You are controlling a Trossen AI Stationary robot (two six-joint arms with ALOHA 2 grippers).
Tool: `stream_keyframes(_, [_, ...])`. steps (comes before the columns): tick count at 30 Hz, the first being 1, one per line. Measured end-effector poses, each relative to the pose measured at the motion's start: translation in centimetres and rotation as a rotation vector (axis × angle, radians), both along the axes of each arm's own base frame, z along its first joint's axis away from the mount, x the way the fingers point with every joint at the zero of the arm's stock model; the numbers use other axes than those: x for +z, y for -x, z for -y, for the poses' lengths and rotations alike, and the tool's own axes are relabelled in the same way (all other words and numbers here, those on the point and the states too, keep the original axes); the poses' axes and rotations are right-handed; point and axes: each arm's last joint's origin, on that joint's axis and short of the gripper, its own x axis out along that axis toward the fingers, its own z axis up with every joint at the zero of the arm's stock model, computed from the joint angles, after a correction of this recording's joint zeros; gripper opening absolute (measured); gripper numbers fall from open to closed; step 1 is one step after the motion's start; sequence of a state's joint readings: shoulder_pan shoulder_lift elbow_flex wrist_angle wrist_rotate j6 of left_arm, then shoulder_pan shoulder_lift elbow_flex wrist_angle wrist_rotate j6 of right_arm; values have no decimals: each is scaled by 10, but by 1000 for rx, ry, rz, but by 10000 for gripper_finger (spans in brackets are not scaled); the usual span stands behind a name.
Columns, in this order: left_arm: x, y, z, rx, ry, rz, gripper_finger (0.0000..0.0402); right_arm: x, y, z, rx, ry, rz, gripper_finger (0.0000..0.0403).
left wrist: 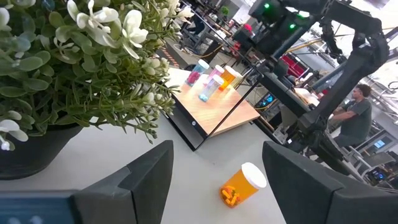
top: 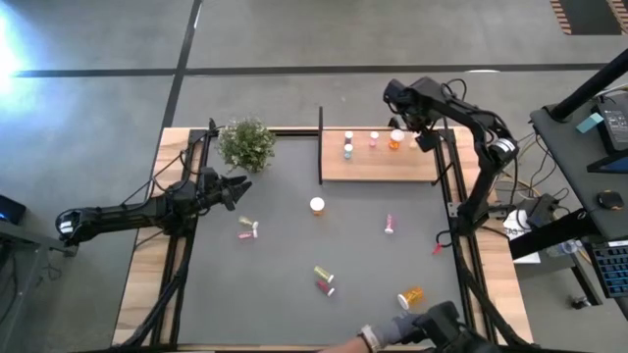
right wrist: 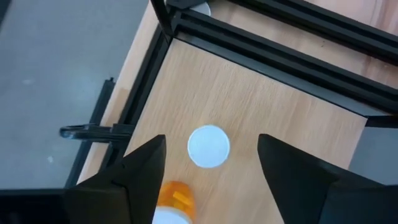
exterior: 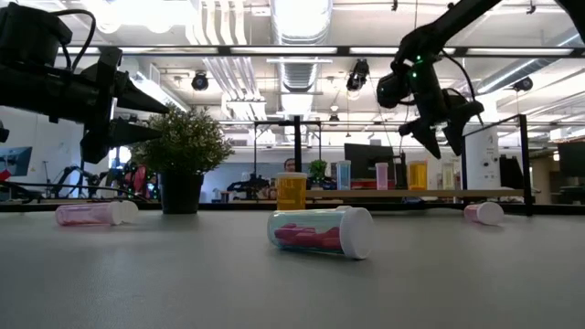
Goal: Pick and place medicine bottles onto shelf by color
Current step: Put the top orange pill bottle on the shelf aligned with the other orange pill bottle
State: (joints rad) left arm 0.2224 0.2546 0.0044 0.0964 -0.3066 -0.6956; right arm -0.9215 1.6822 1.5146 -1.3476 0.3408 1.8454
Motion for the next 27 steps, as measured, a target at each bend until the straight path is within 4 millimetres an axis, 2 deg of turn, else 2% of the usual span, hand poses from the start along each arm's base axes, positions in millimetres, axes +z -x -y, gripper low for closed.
stream_keyframes(6, [0, 0, 0, 0, 0, 0, 231, 18, 1, -11, 50, 46, 26, 259])
stream_keyframes(12, [0, 0, 0, 0, 0, 0, 231, 42, -3, -33, 115, 136, 44, 260])
stream_keyframes(19, [0, 0, 0, 0, 0, 0, 231, 68, -13, -69, 228, 212, 120, 255])
stream_keyframes(27, [0, 0, 0, 0, 0, 0, 231, 84, -42, -120, 430, 269, 219, 240])
